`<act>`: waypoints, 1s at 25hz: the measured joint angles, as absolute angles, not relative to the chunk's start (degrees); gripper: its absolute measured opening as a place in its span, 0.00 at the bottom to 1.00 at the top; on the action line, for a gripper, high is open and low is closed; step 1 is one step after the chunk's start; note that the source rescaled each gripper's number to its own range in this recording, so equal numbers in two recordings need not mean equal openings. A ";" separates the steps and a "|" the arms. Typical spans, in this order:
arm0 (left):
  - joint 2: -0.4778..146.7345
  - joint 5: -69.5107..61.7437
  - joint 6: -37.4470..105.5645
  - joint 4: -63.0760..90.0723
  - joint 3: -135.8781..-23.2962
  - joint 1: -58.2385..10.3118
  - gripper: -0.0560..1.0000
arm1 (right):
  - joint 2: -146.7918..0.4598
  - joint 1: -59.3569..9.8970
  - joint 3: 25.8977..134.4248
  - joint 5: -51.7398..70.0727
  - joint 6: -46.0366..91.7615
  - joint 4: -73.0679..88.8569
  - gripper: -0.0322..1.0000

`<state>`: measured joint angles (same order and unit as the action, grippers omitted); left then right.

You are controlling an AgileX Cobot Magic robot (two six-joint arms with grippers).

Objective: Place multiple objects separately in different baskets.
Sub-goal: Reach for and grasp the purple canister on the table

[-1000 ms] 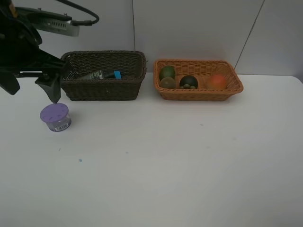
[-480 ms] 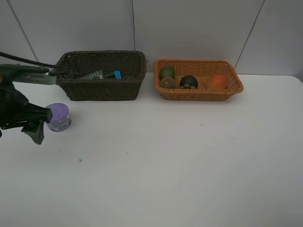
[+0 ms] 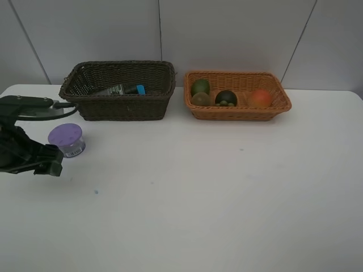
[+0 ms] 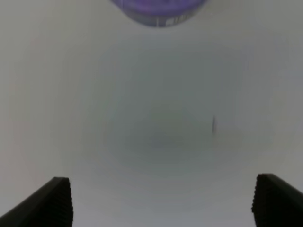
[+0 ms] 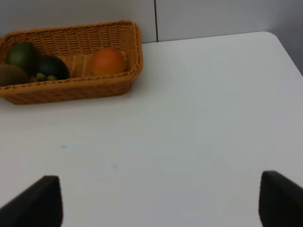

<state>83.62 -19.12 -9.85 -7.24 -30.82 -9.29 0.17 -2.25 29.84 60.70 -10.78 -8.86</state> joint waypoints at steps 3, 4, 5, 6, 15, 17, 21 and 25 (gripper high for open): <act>83.67 -15.11 -8.04 -7.19 -30.09 -8.81 1.00 | 0.17 -2.25 29.84 60.70 -10.78 -8.86 1.00; 83.67 -14.55 -7.84 -7.19 -29.93 -8.77 1.00 | 0.17 -2.25 29.84 60.70 -10.78 -8.86 1.00; 83.67 -14.07 -7.73 -7.19 -29.82 -8.75 1.00 | 0.17 -2.25 29.84 60.70 -10.78 -8.86 1.00; 83.67 -13.77 -7.65 -7.19 -29.85 -8.75 1.00 | 0.17 -2.25 29.84 60.70 -10.78 -8.86 1.00; 88.21 -9.41 -7.60 -6.13 -29.85 -7.30 1.00 | 0.17 -2.25 29.84 60.70 -10.78 -8.86 1.00; 90.92 -7.28 -7.60 -5.68 -29.81 -6.61 1.00 | 0.17 -2.25 29.84 60.70 -10.78 -8.86 1.00; 94.55 -0.94 -7.60 -5.43 -29.81 -6.48 1.00 | 0.17 -2.25 29.84 60.70 -10.78 -8.86 1.00; 97.45 3.69 -7.14 -4.69 -29.86 -6.48 1.00 | 0.17 -2.25 29.84 60.70 -10.78 -8.86 1.00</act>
<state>97.45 3.69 -7.14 -4.69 -29.86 -6.48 0.17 -2.25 29.84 60.70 -10.78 -8.86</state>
